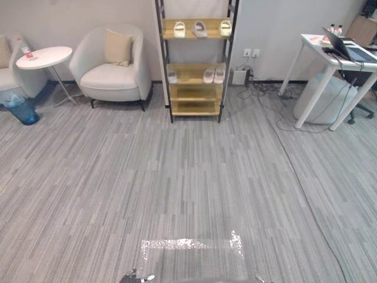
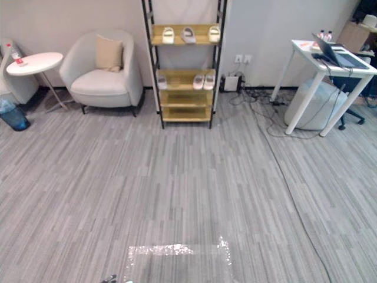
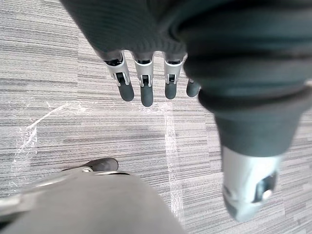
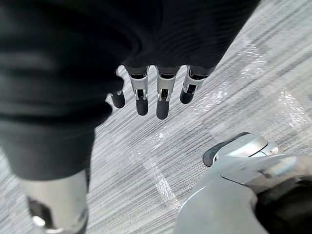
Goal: Organize the slippers on the shoe rack
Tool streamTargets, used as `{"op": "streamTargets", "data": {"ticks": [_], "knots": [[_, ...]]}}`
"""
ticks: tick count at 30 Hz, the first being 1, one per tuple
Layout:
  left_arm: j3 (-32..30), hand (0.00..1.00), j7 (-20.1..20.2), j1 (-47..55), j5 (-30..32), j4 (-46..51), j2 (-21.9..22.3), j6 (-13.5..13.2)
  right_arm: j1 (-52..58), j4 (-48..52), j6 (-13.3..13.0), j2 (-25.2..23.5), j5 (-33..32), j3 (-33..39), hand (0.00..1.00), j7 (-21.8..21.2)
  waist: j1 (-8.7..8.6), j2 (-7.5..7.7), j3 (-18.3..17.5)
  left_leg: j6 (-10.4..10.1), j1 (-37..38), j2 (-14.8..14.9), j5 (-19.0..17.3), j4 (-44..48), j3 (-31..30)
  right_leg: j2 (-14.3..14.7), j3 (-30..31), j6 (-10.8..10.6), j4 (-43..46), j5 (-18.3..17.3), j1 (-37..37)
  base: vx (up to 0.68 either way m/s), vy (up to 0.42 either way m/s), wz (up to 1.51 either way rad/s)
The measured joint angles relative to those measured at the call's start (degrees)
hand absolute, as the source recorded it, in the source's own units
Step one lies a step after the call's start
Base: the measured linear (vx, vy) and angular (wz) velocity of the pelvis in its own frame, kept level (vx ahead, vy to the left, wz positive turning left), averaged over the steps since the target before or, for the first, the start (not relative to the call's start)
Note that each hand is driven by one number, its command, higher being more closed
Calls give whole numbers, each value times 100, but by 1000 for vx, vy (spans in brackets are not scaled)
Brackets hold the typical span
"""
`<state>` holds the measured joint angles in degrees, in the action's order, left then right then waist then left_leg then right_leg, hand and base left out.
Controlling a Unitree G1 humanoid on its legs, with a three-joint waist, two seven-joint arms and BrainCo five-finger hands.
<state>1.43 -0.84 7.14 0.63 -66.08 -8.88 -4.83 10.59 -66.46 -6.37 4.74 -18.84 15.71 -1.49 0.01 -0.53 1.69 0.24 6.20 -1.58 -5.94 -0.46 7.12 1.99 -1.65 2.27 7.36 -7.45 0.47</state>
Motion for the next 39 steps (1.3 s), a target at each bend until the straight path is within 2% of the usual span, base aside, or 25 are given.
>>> {"op": "streamTargets", "data": {"ticks": [11,15,20,29,34,35,36,37,38,39], "knots": [[188,0,16,-200,154,-216,-61,-105,-165,-208,-12,-1,119,170,0,-11,-11,31,164,-11,113,6,49,-77,9,20,16,-32,-405,201,280,20,6,0],[191,0,12,-203,213,-225,-71,-103,-204,-206,-17,3,437,143,0,4,-13,51,202,-10,194,3,193,-268,7,23,-6,-22,-580,334,329,-27,1,0],[228,0,2,-200,266,-277,-87,-101,-216,-197,-31,33,549,-35,0,14,-11,107,248,-14,205,5,250,-328,-22,25,-59,-15,-599,339,344,-28,-8,3],[216,0,-5,-195,258,-317,-89,-100,-217,-197,-42,37,366,-75,0,7,-13,100,247,-25,213,14,257,-338,-103,35,-121,-4,-623,340,350,20,-13,4],[180,0,-6,-205,257,-306,-110,-100,-223,-195,-49,19,259,-70,0,2,-19,128,302,-89,246,36,217,-295,-21,48,-75,11,-322,162,294,-9,-14,-4],[171,0,-6,-220,257,-300,-122,-100,-222,-195,-62,20,256,-70,0,-1,-20,154,329,-224,198,37,112,-112,16,27,-30,17,-56,10,201,-31,-59,-14],[-4,0,-7,-278,259,-221,-137,-96,-225,-156,-98,-21,245,-78,0,-4,-20,232,458,-491,44,40,-178,453,144,-45,29,27,402,-289,71,-23,-51,-15],[-60,0,-6,-275,259,-187,-131,-94,-225,-139,-98,-25,244,-85,0,-4,-18,236,483,-523,-1,49,-237,585,189,-51,34,18,476,-340,44,-54,-61,-17],[-243,0,-8,-261,259,-74,-120,-93,-222,-27,-92,-43,242,-163,0,-4,-3,307,558,-594,-180,63,-365,1182,352,-122,68,92,706,-514,-34,-85,-58,-16],[-439,0,-12,-246,253,89,-121,-94,-193,68,-93,-103,227,-308,0,-4,0,425,639,-551,-639,126,-428,2250,619,-230,137,120,930,-637,-97,-85,-58,-20]]}}
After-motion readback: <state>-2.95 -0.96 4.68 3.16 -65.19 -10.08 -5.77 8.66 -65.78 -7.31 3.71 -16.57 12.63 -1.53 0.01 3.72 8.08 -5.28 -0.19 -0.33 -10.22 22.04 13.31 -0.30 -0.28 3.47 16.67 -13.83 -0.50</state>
